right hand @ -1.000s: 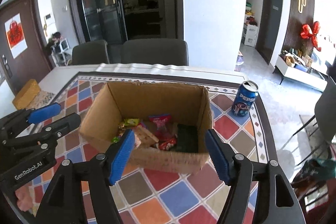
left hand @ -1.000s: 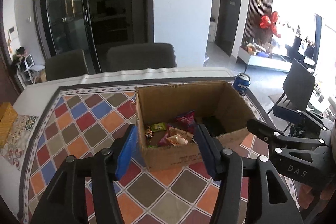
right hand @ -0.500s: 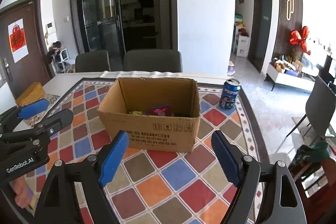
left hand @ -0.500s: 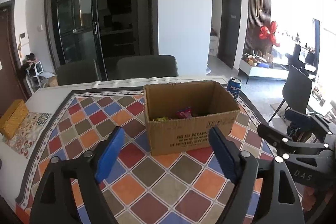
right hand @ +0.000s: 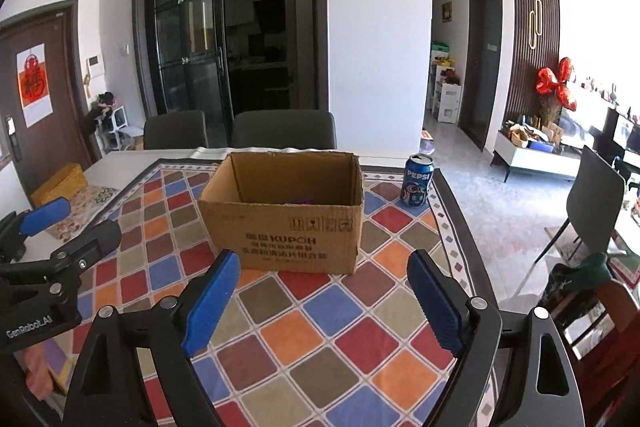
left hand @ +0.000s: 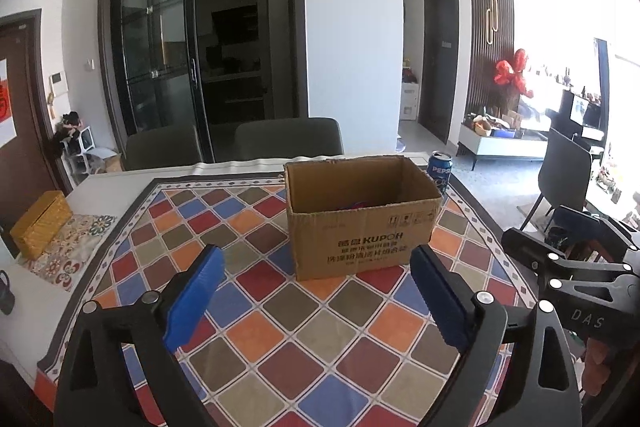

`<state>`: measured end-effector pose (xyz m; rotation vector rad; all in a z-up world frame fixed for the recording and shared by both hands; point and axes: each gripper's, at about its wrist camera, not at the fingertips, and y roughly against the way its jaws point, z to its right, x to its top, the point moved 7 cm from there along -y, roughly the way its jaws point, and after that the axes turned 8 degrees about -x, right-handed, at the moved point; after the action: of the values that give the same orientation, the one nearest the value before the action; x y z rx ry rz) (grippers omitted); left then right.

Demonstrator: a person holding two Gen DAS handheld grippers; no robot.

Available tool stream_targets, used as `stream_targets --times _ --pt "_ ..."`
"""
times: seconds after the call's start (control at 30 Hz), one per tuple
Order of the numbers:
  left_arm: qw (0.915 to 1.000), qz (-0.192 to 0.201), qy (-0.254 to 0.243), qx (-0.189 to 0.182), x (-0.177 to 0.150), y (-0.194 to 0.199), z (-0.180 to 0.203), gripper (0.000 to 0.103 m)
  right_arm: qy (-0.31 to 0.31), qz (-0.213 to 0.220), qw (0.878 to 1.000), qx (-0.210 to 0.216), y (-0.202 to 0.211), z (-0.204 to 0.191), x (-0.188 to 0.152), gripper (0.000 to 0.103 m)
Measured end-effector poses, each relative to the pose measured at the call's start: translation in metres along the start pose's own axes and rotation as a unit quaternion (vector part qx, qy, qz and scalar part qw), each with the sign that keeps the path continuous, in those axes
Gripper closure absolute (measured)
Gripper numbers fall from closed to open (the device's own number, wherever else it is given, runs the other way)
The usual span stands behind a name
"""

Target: Organize snacks

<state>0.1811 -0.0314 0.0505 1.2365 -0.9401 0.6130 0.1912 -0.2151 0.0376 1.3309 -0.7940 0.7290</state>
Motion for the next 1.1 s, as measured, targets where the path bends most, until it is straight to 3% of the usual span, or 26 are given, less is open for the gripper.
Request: stream_targets --times 0.43,1.1 --pt "0.9999 0.014 0.001 -0.004 -0.008 0.029 0.007 0.007 -0.002 0.02 1.0 0.0 0.034 -0.001 -0.01 0.017" --pt "0.9997 0.024 0.001 0.002 -0.01 0.039 0.005 0.0 -0.001 0.024 1.0 0.001 0.042 0.0 -0.013 0.016"
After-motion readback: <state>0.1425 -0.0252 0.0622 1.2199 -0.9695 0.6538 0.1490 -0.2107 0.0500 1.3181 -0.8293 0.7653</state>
